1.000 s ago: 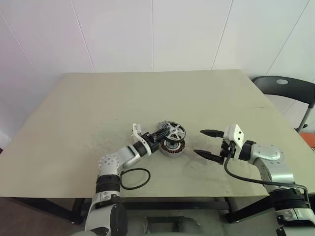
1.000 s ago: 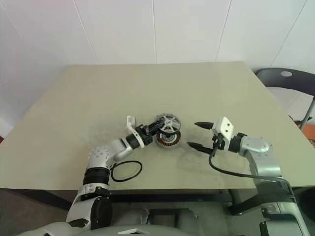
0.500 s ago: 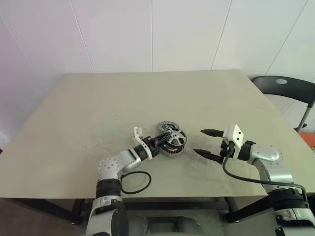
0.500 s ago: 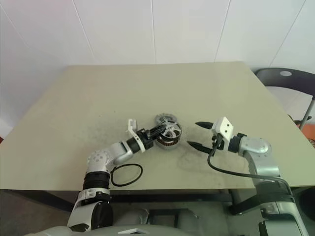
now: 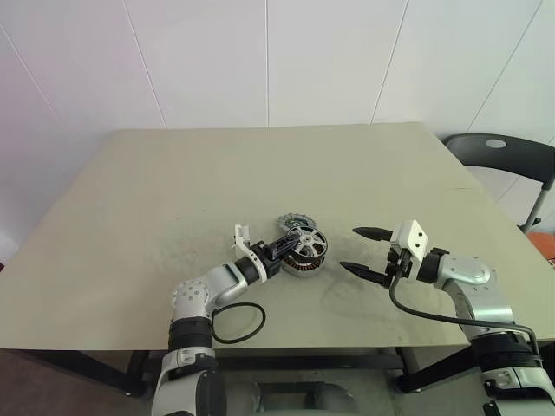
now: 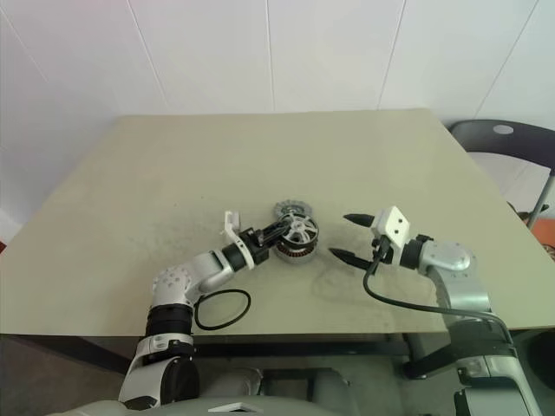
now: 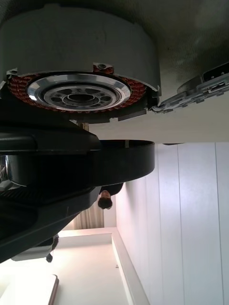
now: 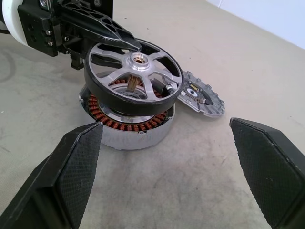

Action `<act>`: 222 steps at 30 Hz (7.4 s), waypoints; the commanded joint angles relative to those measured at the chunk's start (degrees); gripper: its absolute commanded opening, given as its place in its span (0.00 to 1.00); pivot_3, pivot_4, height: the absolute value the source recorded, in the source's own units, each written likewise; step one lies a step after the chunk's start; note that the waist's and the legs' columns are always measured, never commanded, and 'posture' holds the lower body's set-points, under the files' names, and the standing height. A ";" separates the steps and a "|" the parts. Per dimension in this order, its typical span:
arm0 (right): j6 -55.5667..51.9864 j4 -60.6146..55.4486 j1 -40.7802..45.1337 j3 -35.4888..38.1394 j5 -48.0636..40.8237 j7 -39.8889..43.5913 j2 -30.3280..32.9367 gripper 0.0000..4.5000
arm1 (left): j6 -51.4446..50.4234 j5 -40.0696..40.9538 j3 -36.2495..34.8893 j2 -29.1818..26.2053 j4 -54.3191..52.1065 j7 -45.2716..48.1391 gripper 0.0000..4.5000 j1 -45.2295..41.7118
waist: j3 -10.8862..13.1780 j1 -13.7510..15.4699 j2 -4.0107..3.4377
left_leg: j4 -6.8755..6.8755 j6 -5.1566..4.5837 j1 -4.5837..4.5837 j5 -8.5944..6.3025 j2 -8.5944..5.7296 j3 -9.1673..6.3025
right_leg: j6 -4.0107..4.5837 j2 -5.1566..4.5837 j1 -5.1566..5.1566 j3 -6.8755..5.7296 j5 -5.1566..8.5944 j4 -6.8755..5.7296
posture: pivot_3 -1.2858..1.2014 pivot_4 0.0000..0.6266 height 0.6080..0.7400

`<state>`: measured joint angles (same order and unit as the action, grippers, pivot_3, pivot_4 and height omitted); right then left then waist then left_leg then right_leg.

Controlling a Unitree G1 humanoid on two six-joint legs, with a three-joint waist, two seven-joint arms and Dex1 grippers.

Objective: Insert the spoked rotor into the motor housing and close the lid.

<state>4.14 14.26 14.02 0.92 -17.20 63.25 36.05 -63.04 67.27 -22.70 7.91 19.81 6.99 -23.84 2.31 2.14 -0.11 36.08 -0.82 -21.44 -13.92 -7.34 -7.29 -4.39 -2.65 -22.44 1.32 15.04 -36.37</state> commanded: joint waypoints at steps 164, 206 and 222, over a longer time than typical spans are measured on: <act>4.03 -3.84 20.50 -21.98 15.08 19.14 1.73 0.02 | 73.49 -57.44 27.03 -23.54 -8.65 34.52 0.00 7.50 | -0.30 0.24 -0.11 | 0.04 -0.16 -0.05 -0.02 0.11 0.34 | 0.02 0.03 -0.29 0.16 -0.10 -0.28 | 0.52 0.00 1.00; -23.33 -0.72 21.63 -9.79 -0.70 11.66 -5.30 0.44 | 68.42 -61.62 32.63 -32.26 -15.14 40.97 0.00 11.09 | -0.29 0.19 -0.12 | 0.07 -0.13 0.03 -0.04 0.23 0.61 | 0.07 -0.04 -0.45 0.23 -0.07 -0.62 | 0.52 0.00 1.00; -76.91 -15.48 3.99 13.67 -35.54 -4.63 -4.64 0.91 | 69.50 -62.25 33.32 -30.79 -13.22 40.70 0.00 10.57 | -0.25 1.47 -0.09 | 0.10 -0.10 -0.05 -0.11 0.31 0.89 | 0.12 -0.23 -0.53 0.18 0.10 -0.58 | 0.52 0.00 1.00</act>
<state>-71.03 -1.03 16.98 12.86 -50.32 59.70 31.48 5.40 5.14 10.55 -22.98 6.81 47.85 -12.01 2.06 3.61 -0.20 36.18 -0.92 -21.48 -14.02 -7.03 -6.40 -4.35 -2.88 -22.97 1.49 15.19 -36.96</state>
